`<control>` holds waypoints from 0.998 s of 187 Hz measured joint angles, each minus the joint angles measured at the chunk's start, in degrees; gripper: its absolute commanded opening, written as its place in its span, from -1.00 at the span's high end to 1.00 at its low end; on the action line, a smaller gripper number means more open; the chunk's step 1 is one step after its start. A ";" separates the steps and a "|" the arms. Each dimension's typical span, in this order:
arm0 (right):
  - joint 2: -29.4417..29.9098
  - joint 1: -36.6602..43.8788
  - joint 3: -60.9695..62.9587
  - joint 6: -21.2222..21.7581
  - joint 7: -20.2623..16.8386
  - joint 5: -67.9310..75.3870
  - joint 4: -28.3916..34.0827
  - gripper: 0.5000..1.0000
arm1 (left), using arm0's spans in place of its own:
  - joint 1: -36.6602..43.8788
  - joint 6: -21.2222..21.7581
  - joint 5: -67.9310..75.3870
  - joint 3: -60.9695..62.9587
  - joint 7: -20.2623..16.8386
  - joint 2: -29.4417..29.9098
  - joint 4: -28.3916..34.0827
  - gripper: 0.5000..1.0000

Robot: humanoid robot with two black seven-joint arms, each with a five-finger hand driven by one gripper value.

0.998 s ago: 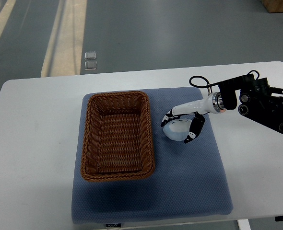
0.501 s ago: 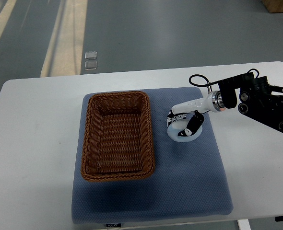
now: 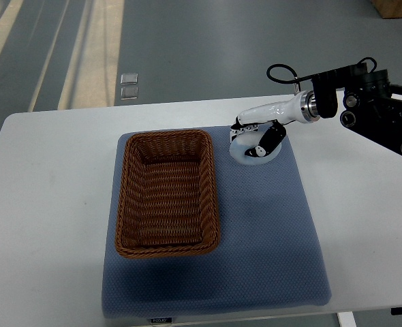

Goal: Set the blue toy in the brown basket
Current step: 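Lift the plush toy with the right hand and carry it over the basket, then open the right hand to drop the toy into the basket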

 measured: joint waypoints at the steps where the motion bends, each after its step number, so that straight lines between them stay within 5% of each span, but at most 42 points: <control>1: 0.04 0.07 0.03 -0.03 0.00 0.02 0.00 1.00 | 0.00 0.00 0.00 0.00 0.00 0.00 0.00 -1.00; 76: 9.63 1.23 6.23 -4.59 0.22 0.72 -0.61 1.00 | 0.00 0.00 0.00 0.00 0.00 0.00 0.00 -1.00; 187: 20.19 -8.53 6.69 -9.99 0.04 0.50 -2.84 0.90 | 0.00 0.00 0.00 0.00 0.00 0.00 0.00 -1.00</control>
